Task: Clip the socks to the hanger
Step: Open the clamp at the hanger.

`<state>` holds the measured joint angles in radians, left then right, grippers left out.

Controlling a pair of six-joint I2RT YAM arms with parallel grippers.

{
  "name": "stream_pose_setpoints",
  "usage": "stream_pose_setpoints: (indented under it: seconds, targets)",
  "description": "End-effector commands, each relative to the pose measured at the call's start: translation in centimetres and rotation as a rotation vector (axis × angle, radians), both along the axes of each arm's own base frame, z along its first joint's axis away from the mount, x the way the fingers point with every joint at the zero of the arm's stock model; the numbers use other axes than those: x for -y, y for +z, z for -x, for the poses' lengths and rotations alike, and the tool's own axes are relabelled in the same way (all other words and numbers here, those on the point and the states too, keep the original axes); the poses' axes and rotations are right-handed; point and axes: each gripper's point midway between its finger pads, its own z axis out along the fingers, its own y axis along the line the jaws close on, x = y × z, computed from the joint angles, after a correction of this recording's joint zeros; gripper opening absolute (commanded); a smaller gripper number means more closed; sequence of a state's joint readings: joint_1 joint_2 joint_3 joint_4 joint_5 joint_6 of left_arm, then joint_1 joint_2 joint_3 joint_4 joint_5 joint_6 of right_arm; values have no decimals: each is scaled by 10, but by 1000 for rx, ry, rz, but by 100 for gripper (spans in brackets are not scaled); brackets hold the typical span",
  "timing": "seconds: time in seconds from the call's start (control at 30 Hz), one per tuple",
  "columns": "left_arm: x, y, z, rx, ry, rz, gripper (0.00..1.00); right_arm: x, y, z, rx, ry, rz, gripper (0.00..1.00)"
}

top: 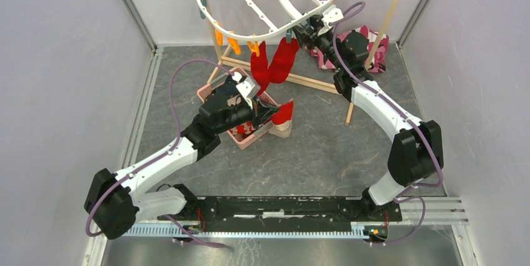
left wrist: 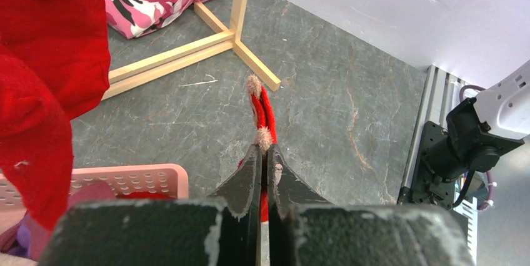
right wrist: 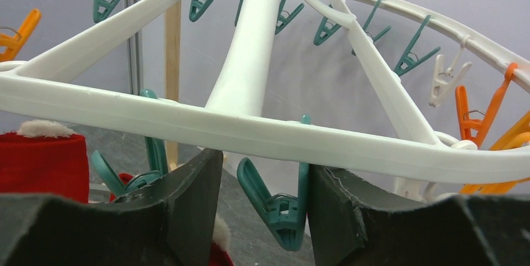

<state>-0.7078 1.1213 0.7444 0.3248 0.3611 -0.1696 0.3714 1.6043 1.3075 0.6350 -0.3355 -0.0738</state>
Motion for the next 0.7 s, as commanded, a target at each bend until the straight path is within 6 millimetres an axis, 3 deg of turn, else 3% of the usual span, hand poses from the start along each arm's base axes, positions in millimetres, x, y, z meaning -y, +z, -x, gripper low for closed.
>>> stream_pose_setpoints:
  seconds: [0.0,0.17,0.5,0.67]
  targets:
    - [3,10,4,-12,-23,56,2,6,44,9,121,-20,-20,55]
    - [3,11,4,-12,-25,60,2,7,47,11,126,-19,-27,55]
    - [4,13,4,-10,-31,66,2,9,49,15,128,-2,-32,45]
    - [6,15,4,-11,-37,69,2,10,51,17,130,6,-32,30]
